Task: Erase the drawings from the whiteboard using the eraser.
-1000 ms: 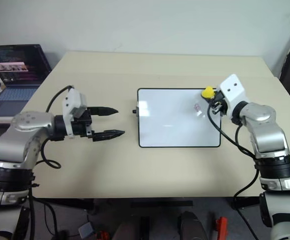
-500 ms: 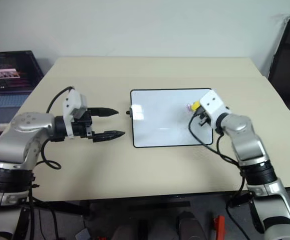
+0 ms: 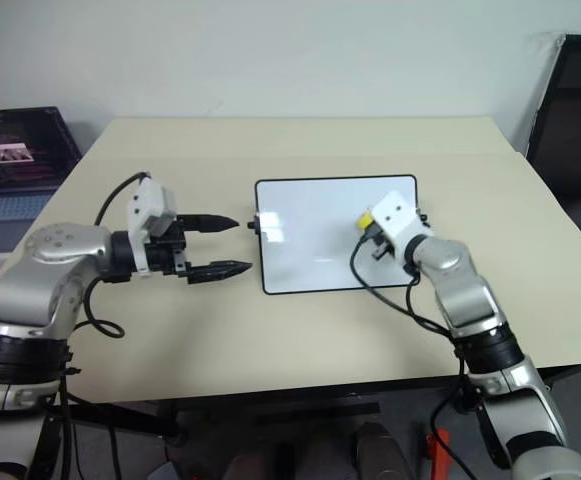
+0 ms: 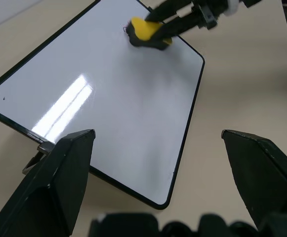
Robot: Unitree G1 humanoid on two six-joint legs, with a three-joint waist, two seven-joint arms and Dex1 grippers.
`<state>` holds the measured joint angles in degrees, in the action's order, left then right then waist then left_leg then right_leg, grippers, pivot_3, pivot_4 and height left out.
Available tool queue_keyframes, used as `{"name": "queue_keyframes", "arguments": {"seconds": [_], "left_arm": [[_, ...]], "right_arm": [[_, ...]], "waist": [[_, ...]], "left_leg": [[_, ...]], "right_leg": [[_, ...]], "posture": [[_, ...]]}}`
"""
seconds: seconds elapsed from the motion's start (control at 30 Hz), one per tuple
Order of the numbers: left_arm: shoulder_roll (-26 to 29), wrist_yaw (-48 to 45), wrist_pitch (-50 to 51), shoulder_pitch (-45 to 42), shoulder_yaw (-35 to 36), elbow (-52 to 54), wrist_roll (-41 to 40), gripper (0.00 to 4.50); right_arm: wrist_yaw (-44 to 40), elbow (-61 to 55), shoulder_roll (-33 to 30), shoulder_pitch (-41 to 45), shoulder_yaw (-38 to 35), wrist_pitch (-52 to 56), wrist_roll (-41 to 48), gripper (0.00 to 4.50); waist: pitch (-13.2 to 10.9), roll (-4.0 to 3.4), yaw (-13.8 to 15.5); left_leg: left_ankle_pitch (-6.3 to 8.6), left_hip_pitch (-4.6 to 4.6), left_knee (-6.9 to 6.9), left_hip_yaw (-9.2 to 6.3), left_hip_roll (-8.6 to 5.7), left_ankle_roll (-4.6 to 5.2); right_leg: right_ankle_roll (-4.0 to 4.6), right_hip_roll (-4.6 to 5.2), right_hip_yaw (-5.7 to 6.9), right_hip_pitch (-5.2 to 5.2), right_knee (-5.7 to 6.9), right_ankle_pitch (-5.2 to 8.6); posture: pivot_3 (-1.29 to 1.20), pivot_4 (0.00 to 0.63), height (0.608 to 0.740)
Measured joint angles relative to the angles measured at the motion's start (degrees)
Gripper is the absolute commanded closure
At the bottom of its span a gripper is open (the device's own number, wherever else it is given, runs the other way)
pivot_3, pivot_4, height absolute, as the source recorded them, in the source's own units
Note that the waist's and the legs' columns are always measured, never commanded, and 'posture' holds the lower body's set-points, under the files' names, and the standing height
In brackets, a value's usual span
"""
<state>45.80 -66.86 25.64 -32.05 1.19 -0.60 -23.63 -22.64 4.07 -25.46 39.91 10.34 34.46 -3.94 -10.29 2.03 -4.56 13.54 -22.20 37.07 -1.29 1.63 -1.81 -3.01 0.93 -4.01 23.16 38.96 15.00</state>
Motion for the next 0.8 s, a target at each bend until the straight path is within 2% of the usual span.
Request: {"name": "queue_keyframes", "arguments": {"seconds": [0.13, 0.27, 0.43, 0.63, 0.8], "left_arm": [[-0.09, 0.0, -0.03, -0.1, -0.03, -0.09, 0.17, 0.0], [-0.1, -0.02, -0.05, -0.11, -0.03, -0.18, 0.21, 0.0], [-0.22, -0.05, -0.07, -0.22, -0.08, -0.27, 0.24, 0.0], [-0.82, -0.08, -0.4, -1.37, -0.81, -0.95, 0.46, 0.0], [-1.04, -0.12, -1.03, -1.56, -0.9, -1.98, 0.8, 0.0]], "right_arm": [[5.34, 4.39, 0.07, 2.34, -3.45, -1.43, -1.82, 3.52], [4.5, 2.84, 0.61, 1.2, -3.15, -1.45, -2.02, 3.52], [1.12, -1.79, 2.14, -1.47, -0.57, -0.09, -1.91, 3.52], [-1.42, -5.33, 7.31, -2.87, 5.56, 1.16, -1.82, 3.52], [-1.31, -5.29, 7.98, -2.71, 6.53, 1.4, -2.05, 3.52]], "waist": [[0.02, 0.04, -0.05], [0.03, 0.05, -0.14], [0.03, 0.05, -0.58], [0.02, 0.04, -0.54], [0.02, 0.04, -0.35]], "left_leg": [[-0.01, 0.0, -0.03, 0.0, 0.0, -0.01], [-0.01, -0.01, -0.06, 0.0, 0.01, -0.01], [0.0, 0.02, -0.07, 0.01, 0.04, -0.01], [0.0, 0.02, -0.11, -0.03, 0.07, 0.0], [0.0, -0.12, -0.09, -0.02, 0.06, -0.01]], "right_leg": [[0.01, 0.0, 0.0, 0.0, -0.03, 0.0], [0.01, 0.0, -0.01, 0.01, -0.06, 0.01], [0.01, -0.04, -0.05, 0.02, -0.04, 0.01], [0.04, -0.12, -0.04, 0.06, -0.03, 0.02], [0.03, -0.06, -0.01, 0.09, -0.11, 0.02]], "posture": [[0.0, 0.15, 0.74], [0.0, 0.15, 0.74], [0.0, 0.15, 0.74], [0.0, 0.15, 0.74], [0.0, 0.15, 0.74]]}}
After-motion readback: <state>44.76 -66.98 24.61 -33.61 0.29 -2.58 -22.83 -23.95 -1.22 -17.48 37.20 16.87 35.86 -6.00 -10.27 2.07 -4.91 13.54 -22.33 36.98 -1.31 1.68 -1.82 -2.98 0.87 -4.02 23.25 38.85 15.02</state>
